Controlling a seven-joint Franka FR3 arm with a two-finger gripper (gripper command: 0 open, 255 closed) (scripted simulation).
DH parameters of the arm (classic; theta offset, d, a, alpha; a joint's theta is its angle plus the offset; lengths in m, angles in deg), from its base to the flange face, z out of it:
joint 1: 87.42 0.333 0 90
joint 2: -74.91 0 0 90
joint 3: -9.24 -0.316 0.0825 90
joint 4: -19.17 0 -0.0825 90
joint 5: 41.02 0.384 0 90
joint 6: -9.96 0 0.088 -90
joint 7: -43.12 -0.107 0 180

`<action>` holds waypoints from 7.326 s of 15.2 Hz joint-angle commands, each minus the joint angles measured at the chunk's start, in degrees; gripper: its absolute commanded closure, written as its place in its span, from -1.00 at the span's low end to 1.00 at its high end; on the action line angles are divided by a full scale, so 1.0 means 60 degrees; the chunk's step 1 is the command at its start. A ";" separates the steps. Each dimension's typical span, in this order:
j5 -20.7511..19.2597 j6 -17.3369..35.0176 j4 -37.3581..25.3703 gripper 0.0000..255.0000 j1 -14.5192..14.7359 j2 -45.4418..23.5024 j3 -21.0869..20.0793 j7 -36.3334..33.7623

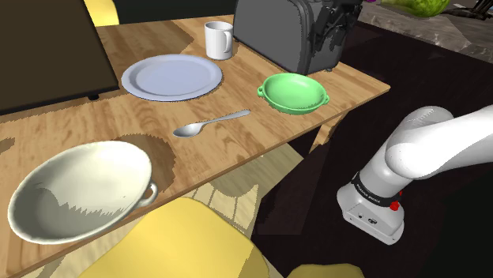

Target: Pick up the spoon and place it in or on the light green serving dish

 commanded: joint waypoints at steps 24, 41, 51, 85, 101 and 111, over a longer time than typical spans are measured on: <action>0.1426 0.2107 -0.1639 -1.00 0.0924 -0.3100 -0.5159 -0.5751; -0.1279 0.2904 -0.4397 -1.00 0.1039 -0.7473 -0.7818 -0.9758; -0.1360 0.3211 -0.4144 -1.00 0.1029 -0.7556 -0.7805 -0.9814; -0.1374 0.0223 -0.7270 1.00 0.1145 -0.7730 -0.7901 -0.9474; 0.1395 0.0517 -0.1932 1.00 0.0793 -0.1551 -0.4295 -0.4916; 0.1521 0.1531 -0.0329 1.00 0.0929 -0.0968 -0.4136 -0.4675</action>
